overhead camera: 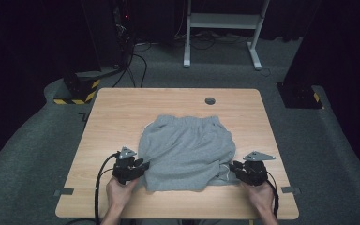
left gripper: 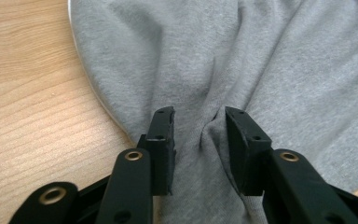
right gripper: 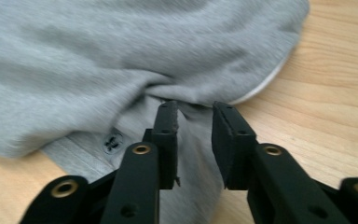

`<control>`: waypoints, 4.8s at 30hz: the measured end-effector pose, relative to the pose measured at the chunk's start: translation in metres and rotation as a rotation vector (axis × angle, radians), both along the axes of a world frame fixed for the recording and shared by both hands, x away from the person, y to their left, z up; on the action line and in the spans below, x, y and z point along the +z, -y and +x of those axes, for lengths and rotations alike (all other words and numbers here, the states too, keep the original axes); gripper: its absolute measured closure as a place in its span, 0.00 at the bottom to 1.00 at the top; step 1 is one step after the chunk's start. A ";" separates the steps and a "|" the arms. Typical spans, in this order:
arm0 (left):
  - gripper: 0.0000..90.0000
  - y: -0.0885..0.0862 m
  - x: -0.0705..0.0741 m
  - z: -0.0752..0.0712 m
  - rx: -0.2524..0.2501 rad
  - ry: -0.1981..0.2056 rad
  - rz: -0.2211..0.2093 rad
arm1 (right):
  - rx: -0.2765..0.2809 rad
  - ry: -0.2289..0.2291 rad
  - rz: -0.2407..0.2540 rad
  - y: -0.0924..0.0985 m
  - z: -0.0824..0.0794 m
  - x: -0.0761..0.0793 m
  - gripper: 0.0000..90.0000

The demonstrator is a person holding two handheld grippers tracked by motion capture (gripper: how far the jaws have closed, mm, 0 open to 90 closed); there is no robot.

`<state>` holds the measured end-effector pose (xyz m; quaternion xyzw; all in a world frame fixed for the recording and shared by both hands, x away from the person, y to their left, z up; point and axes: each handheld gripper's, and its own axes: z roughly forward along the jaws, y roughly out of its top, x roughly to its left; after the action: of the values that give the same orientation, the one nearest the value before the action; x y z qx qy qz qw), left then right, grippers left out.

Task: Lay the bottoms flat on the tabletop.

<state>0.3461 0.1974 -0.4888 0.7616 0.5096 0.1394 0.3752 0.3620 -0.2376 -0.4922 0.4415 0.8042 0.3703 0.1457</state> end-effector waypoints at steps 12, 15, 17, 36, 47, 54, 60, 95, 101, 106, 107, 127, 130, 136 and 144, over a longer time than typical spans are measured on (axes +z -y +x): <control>0.63 0.004 0.003 -0.004 0.009 0.013 0.017 | 0.075 -0.040 -0.084 -0.038 -0.001 -0.017 0.76; 0.57 -0.001 0.007 -0.005 0.014 0.014 -0.004 | 0.089 -0.040 -0.105 -0.039 0.000 -0.018 0.97; 0.56 -0.003 0.009 -0.005 0.021 0.016 0.007 | 0.101 -0.050 -0.102 -0.037 0.000 -0.017 0.98; 0.53 -0.012 0.001 0.001 0.071 -0.050 0.072 | 0.092 -0.055 -0.085 -0.036 -0.009 0.004 0.98; 0.54 -0.004 0.002 0.015 0.081 -0.086 0.151 | 0.138 -0.021 -0.060 -0.023 -0.002 0.011 0.98; 0.56 0.008 -0.006 0.029 0.097 -0.143 0.210 | 0.119 -0.009 -0.005 -0.014 -0.001 0.016 0.98; 0.56 0.012 -0.003 0.032 0.103 -0.143 0.245 | 0.146 0.010 -0.009 -0.022 0.009 0.026 0.98; 0.56 0.011 -0.008 0.035 0.083 -0.149 0.289 | 0.052 -0.019 -0.104 0.006 0.011 0.019 0.98; 0.52 0.010 -0.006 0.033 0.067 -0.135 0.259 | 0.030 -0.041 -0.160 0.004 0.012 0.016 0.98; 0.52 0.008 0.001 0.027 0.067 -0.078 0.223 | -0.013 -0.051 -0.200 0.005 0.016 0.018 0.97; 0.52 0.007 0.002 0.027 0.066 -0.066 0.209 | -0.020 -0.054 -0.199 0.004 0.017 0.020 0.96; 0.96 0.019 -0.015 0.060 0.047 -0.072 0.133 | 0.045 -0.088 -0.238 -0.026 0.025 0.010 0.96; 0.97 0.021 -0.013 0.060 0.021 -0.071 0.176 | 0.057 -0.064 -0.270 -0.028 0.023 0.011 0.97; 0.97 0.016 -0.004 0.060 0.008 -0.053 0.225 | 0.060 -0.063 -0.276 -0.029 0.024 0.013 0.97; 0.95 0.007 0.001 0.054 -0.007 -0.031 0.166 | 0.069 -0.069 -0.286 -0.032 0.028 0.017 0.97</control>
<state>0.3999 0.1909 -0.4874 0.7941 0.4992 0.1680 0.3032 0.3899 -0.2052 -0.4752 0.4006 0.8680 0.2416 0.1666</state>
